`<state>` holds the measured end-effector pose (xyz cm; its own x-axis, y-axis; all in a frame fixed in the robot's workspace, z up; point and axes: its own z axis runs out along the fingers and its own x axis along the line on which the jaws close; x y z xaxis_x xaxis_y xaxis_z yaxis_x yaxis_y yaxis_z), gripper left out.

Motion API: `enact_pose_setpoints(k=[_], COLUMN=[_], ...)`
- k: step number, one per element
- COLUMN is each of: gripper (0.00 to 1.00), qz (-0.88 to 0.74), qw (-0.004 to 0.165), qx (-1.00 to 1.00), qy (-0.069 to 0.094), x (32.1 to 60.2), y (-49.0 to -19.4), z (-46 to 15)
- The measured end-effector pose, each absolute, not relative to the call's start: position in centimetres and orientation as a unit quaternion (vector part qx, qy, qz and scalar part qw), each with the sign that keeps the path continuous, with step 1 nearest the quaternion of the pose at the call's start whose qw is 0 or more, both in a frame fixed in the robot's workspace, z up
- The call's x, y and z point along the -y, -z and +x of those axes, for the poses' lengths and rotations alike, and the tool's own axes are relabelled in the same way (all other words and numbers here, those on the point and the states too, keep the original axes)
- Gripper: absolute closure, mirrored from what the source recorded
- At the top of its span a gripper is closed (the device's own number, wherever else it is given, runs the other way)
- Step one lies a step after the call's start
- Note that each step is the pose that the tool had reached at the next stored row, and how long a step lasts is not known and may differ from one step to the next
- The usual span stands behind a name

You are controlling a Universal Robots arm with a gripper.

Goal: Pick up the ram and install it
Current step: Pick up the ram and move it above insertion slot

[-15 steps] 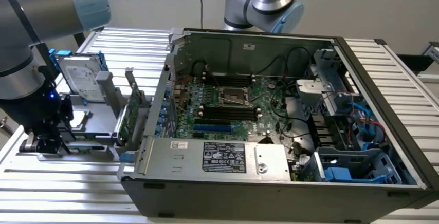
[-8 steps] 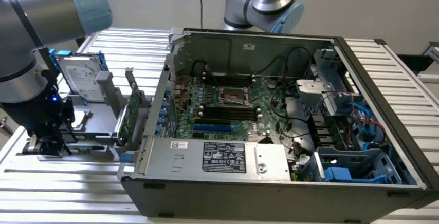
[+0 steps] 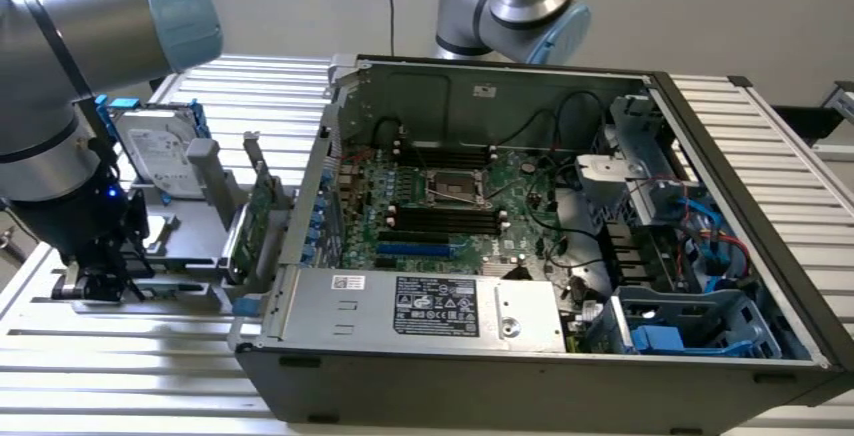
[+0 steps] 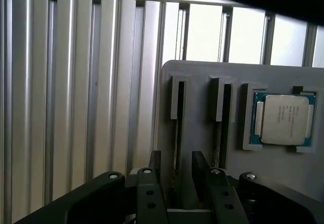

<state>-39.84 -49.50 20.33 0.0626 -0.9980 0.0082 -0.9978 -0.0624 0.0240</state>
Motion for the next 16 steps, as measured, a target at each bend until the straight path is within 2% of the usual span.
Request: enact_pose_setpoints(k=[16], gripper=[0.62], qz=[0.732], qw=[0.009], qx=[0.681], qy=[0.007], x=[49.29], y=[-19.88], z=[-39.84])
